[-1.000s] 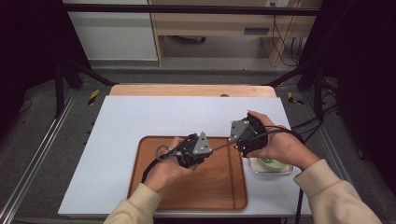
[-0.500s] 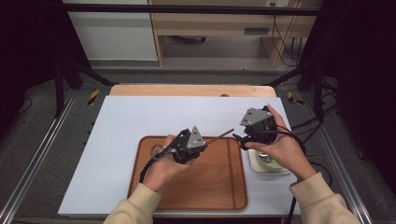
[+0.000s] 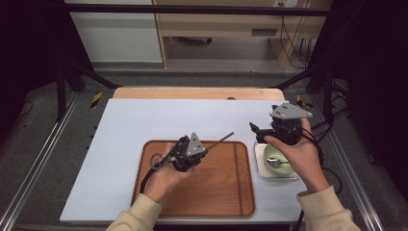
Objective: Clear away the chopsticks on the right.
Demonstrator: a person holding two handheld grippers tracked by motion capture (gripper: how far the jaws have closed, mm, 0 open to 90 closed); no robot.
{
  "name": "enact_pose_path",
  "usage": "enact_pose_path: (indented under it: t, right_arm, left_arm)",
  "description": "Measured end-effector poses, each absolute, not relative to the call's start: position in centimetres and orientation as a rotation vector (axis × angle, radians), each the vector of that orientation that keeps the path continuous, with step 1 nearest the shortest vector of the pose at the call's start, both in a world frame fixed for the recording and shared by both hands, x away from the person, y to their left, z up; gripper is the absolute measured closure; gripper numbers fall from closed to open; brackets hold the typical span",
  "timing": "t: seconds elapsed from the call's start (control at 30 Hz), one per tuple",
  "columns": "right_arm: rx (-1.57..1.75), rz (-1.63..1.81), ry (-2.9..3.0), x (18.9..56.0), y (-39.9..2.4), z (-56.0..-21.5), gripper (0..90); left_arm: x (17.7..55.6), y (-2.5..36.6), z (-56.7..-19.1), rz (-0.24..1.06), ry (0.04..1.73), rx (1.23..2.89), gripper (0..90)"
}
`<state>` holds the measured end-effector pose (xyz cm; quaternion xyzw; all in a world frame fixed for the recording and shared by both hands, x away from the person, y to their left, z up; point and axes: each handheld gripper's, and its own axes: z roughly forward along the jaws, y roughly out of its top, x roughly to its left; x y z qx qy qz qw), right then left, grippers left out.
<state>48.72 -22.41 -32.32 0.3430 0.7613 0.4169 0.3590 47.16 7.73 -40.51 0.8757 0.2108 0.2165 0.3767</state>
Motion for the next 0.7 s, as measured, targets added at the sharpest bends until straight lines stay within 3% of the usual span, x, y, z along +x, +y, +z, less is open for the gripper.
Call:
enact_pose_path:
  t: [0.43, 0.7]
  right_arm:
    - [0.944, 1.231, 1.862, 45.7, -23.7, -35.4, 5.4]
    - [0.968, 1.226, 1.864, 44.9, -24.3, -35.4, 6.0]
  left_arm:
    - [45.5, 7.8, -41.6, 0.488, 0.659, 2.202, 84.5]
    - [45.3, 7.8, -43.0, 0.436, 0.736, 2.199, 84.5]
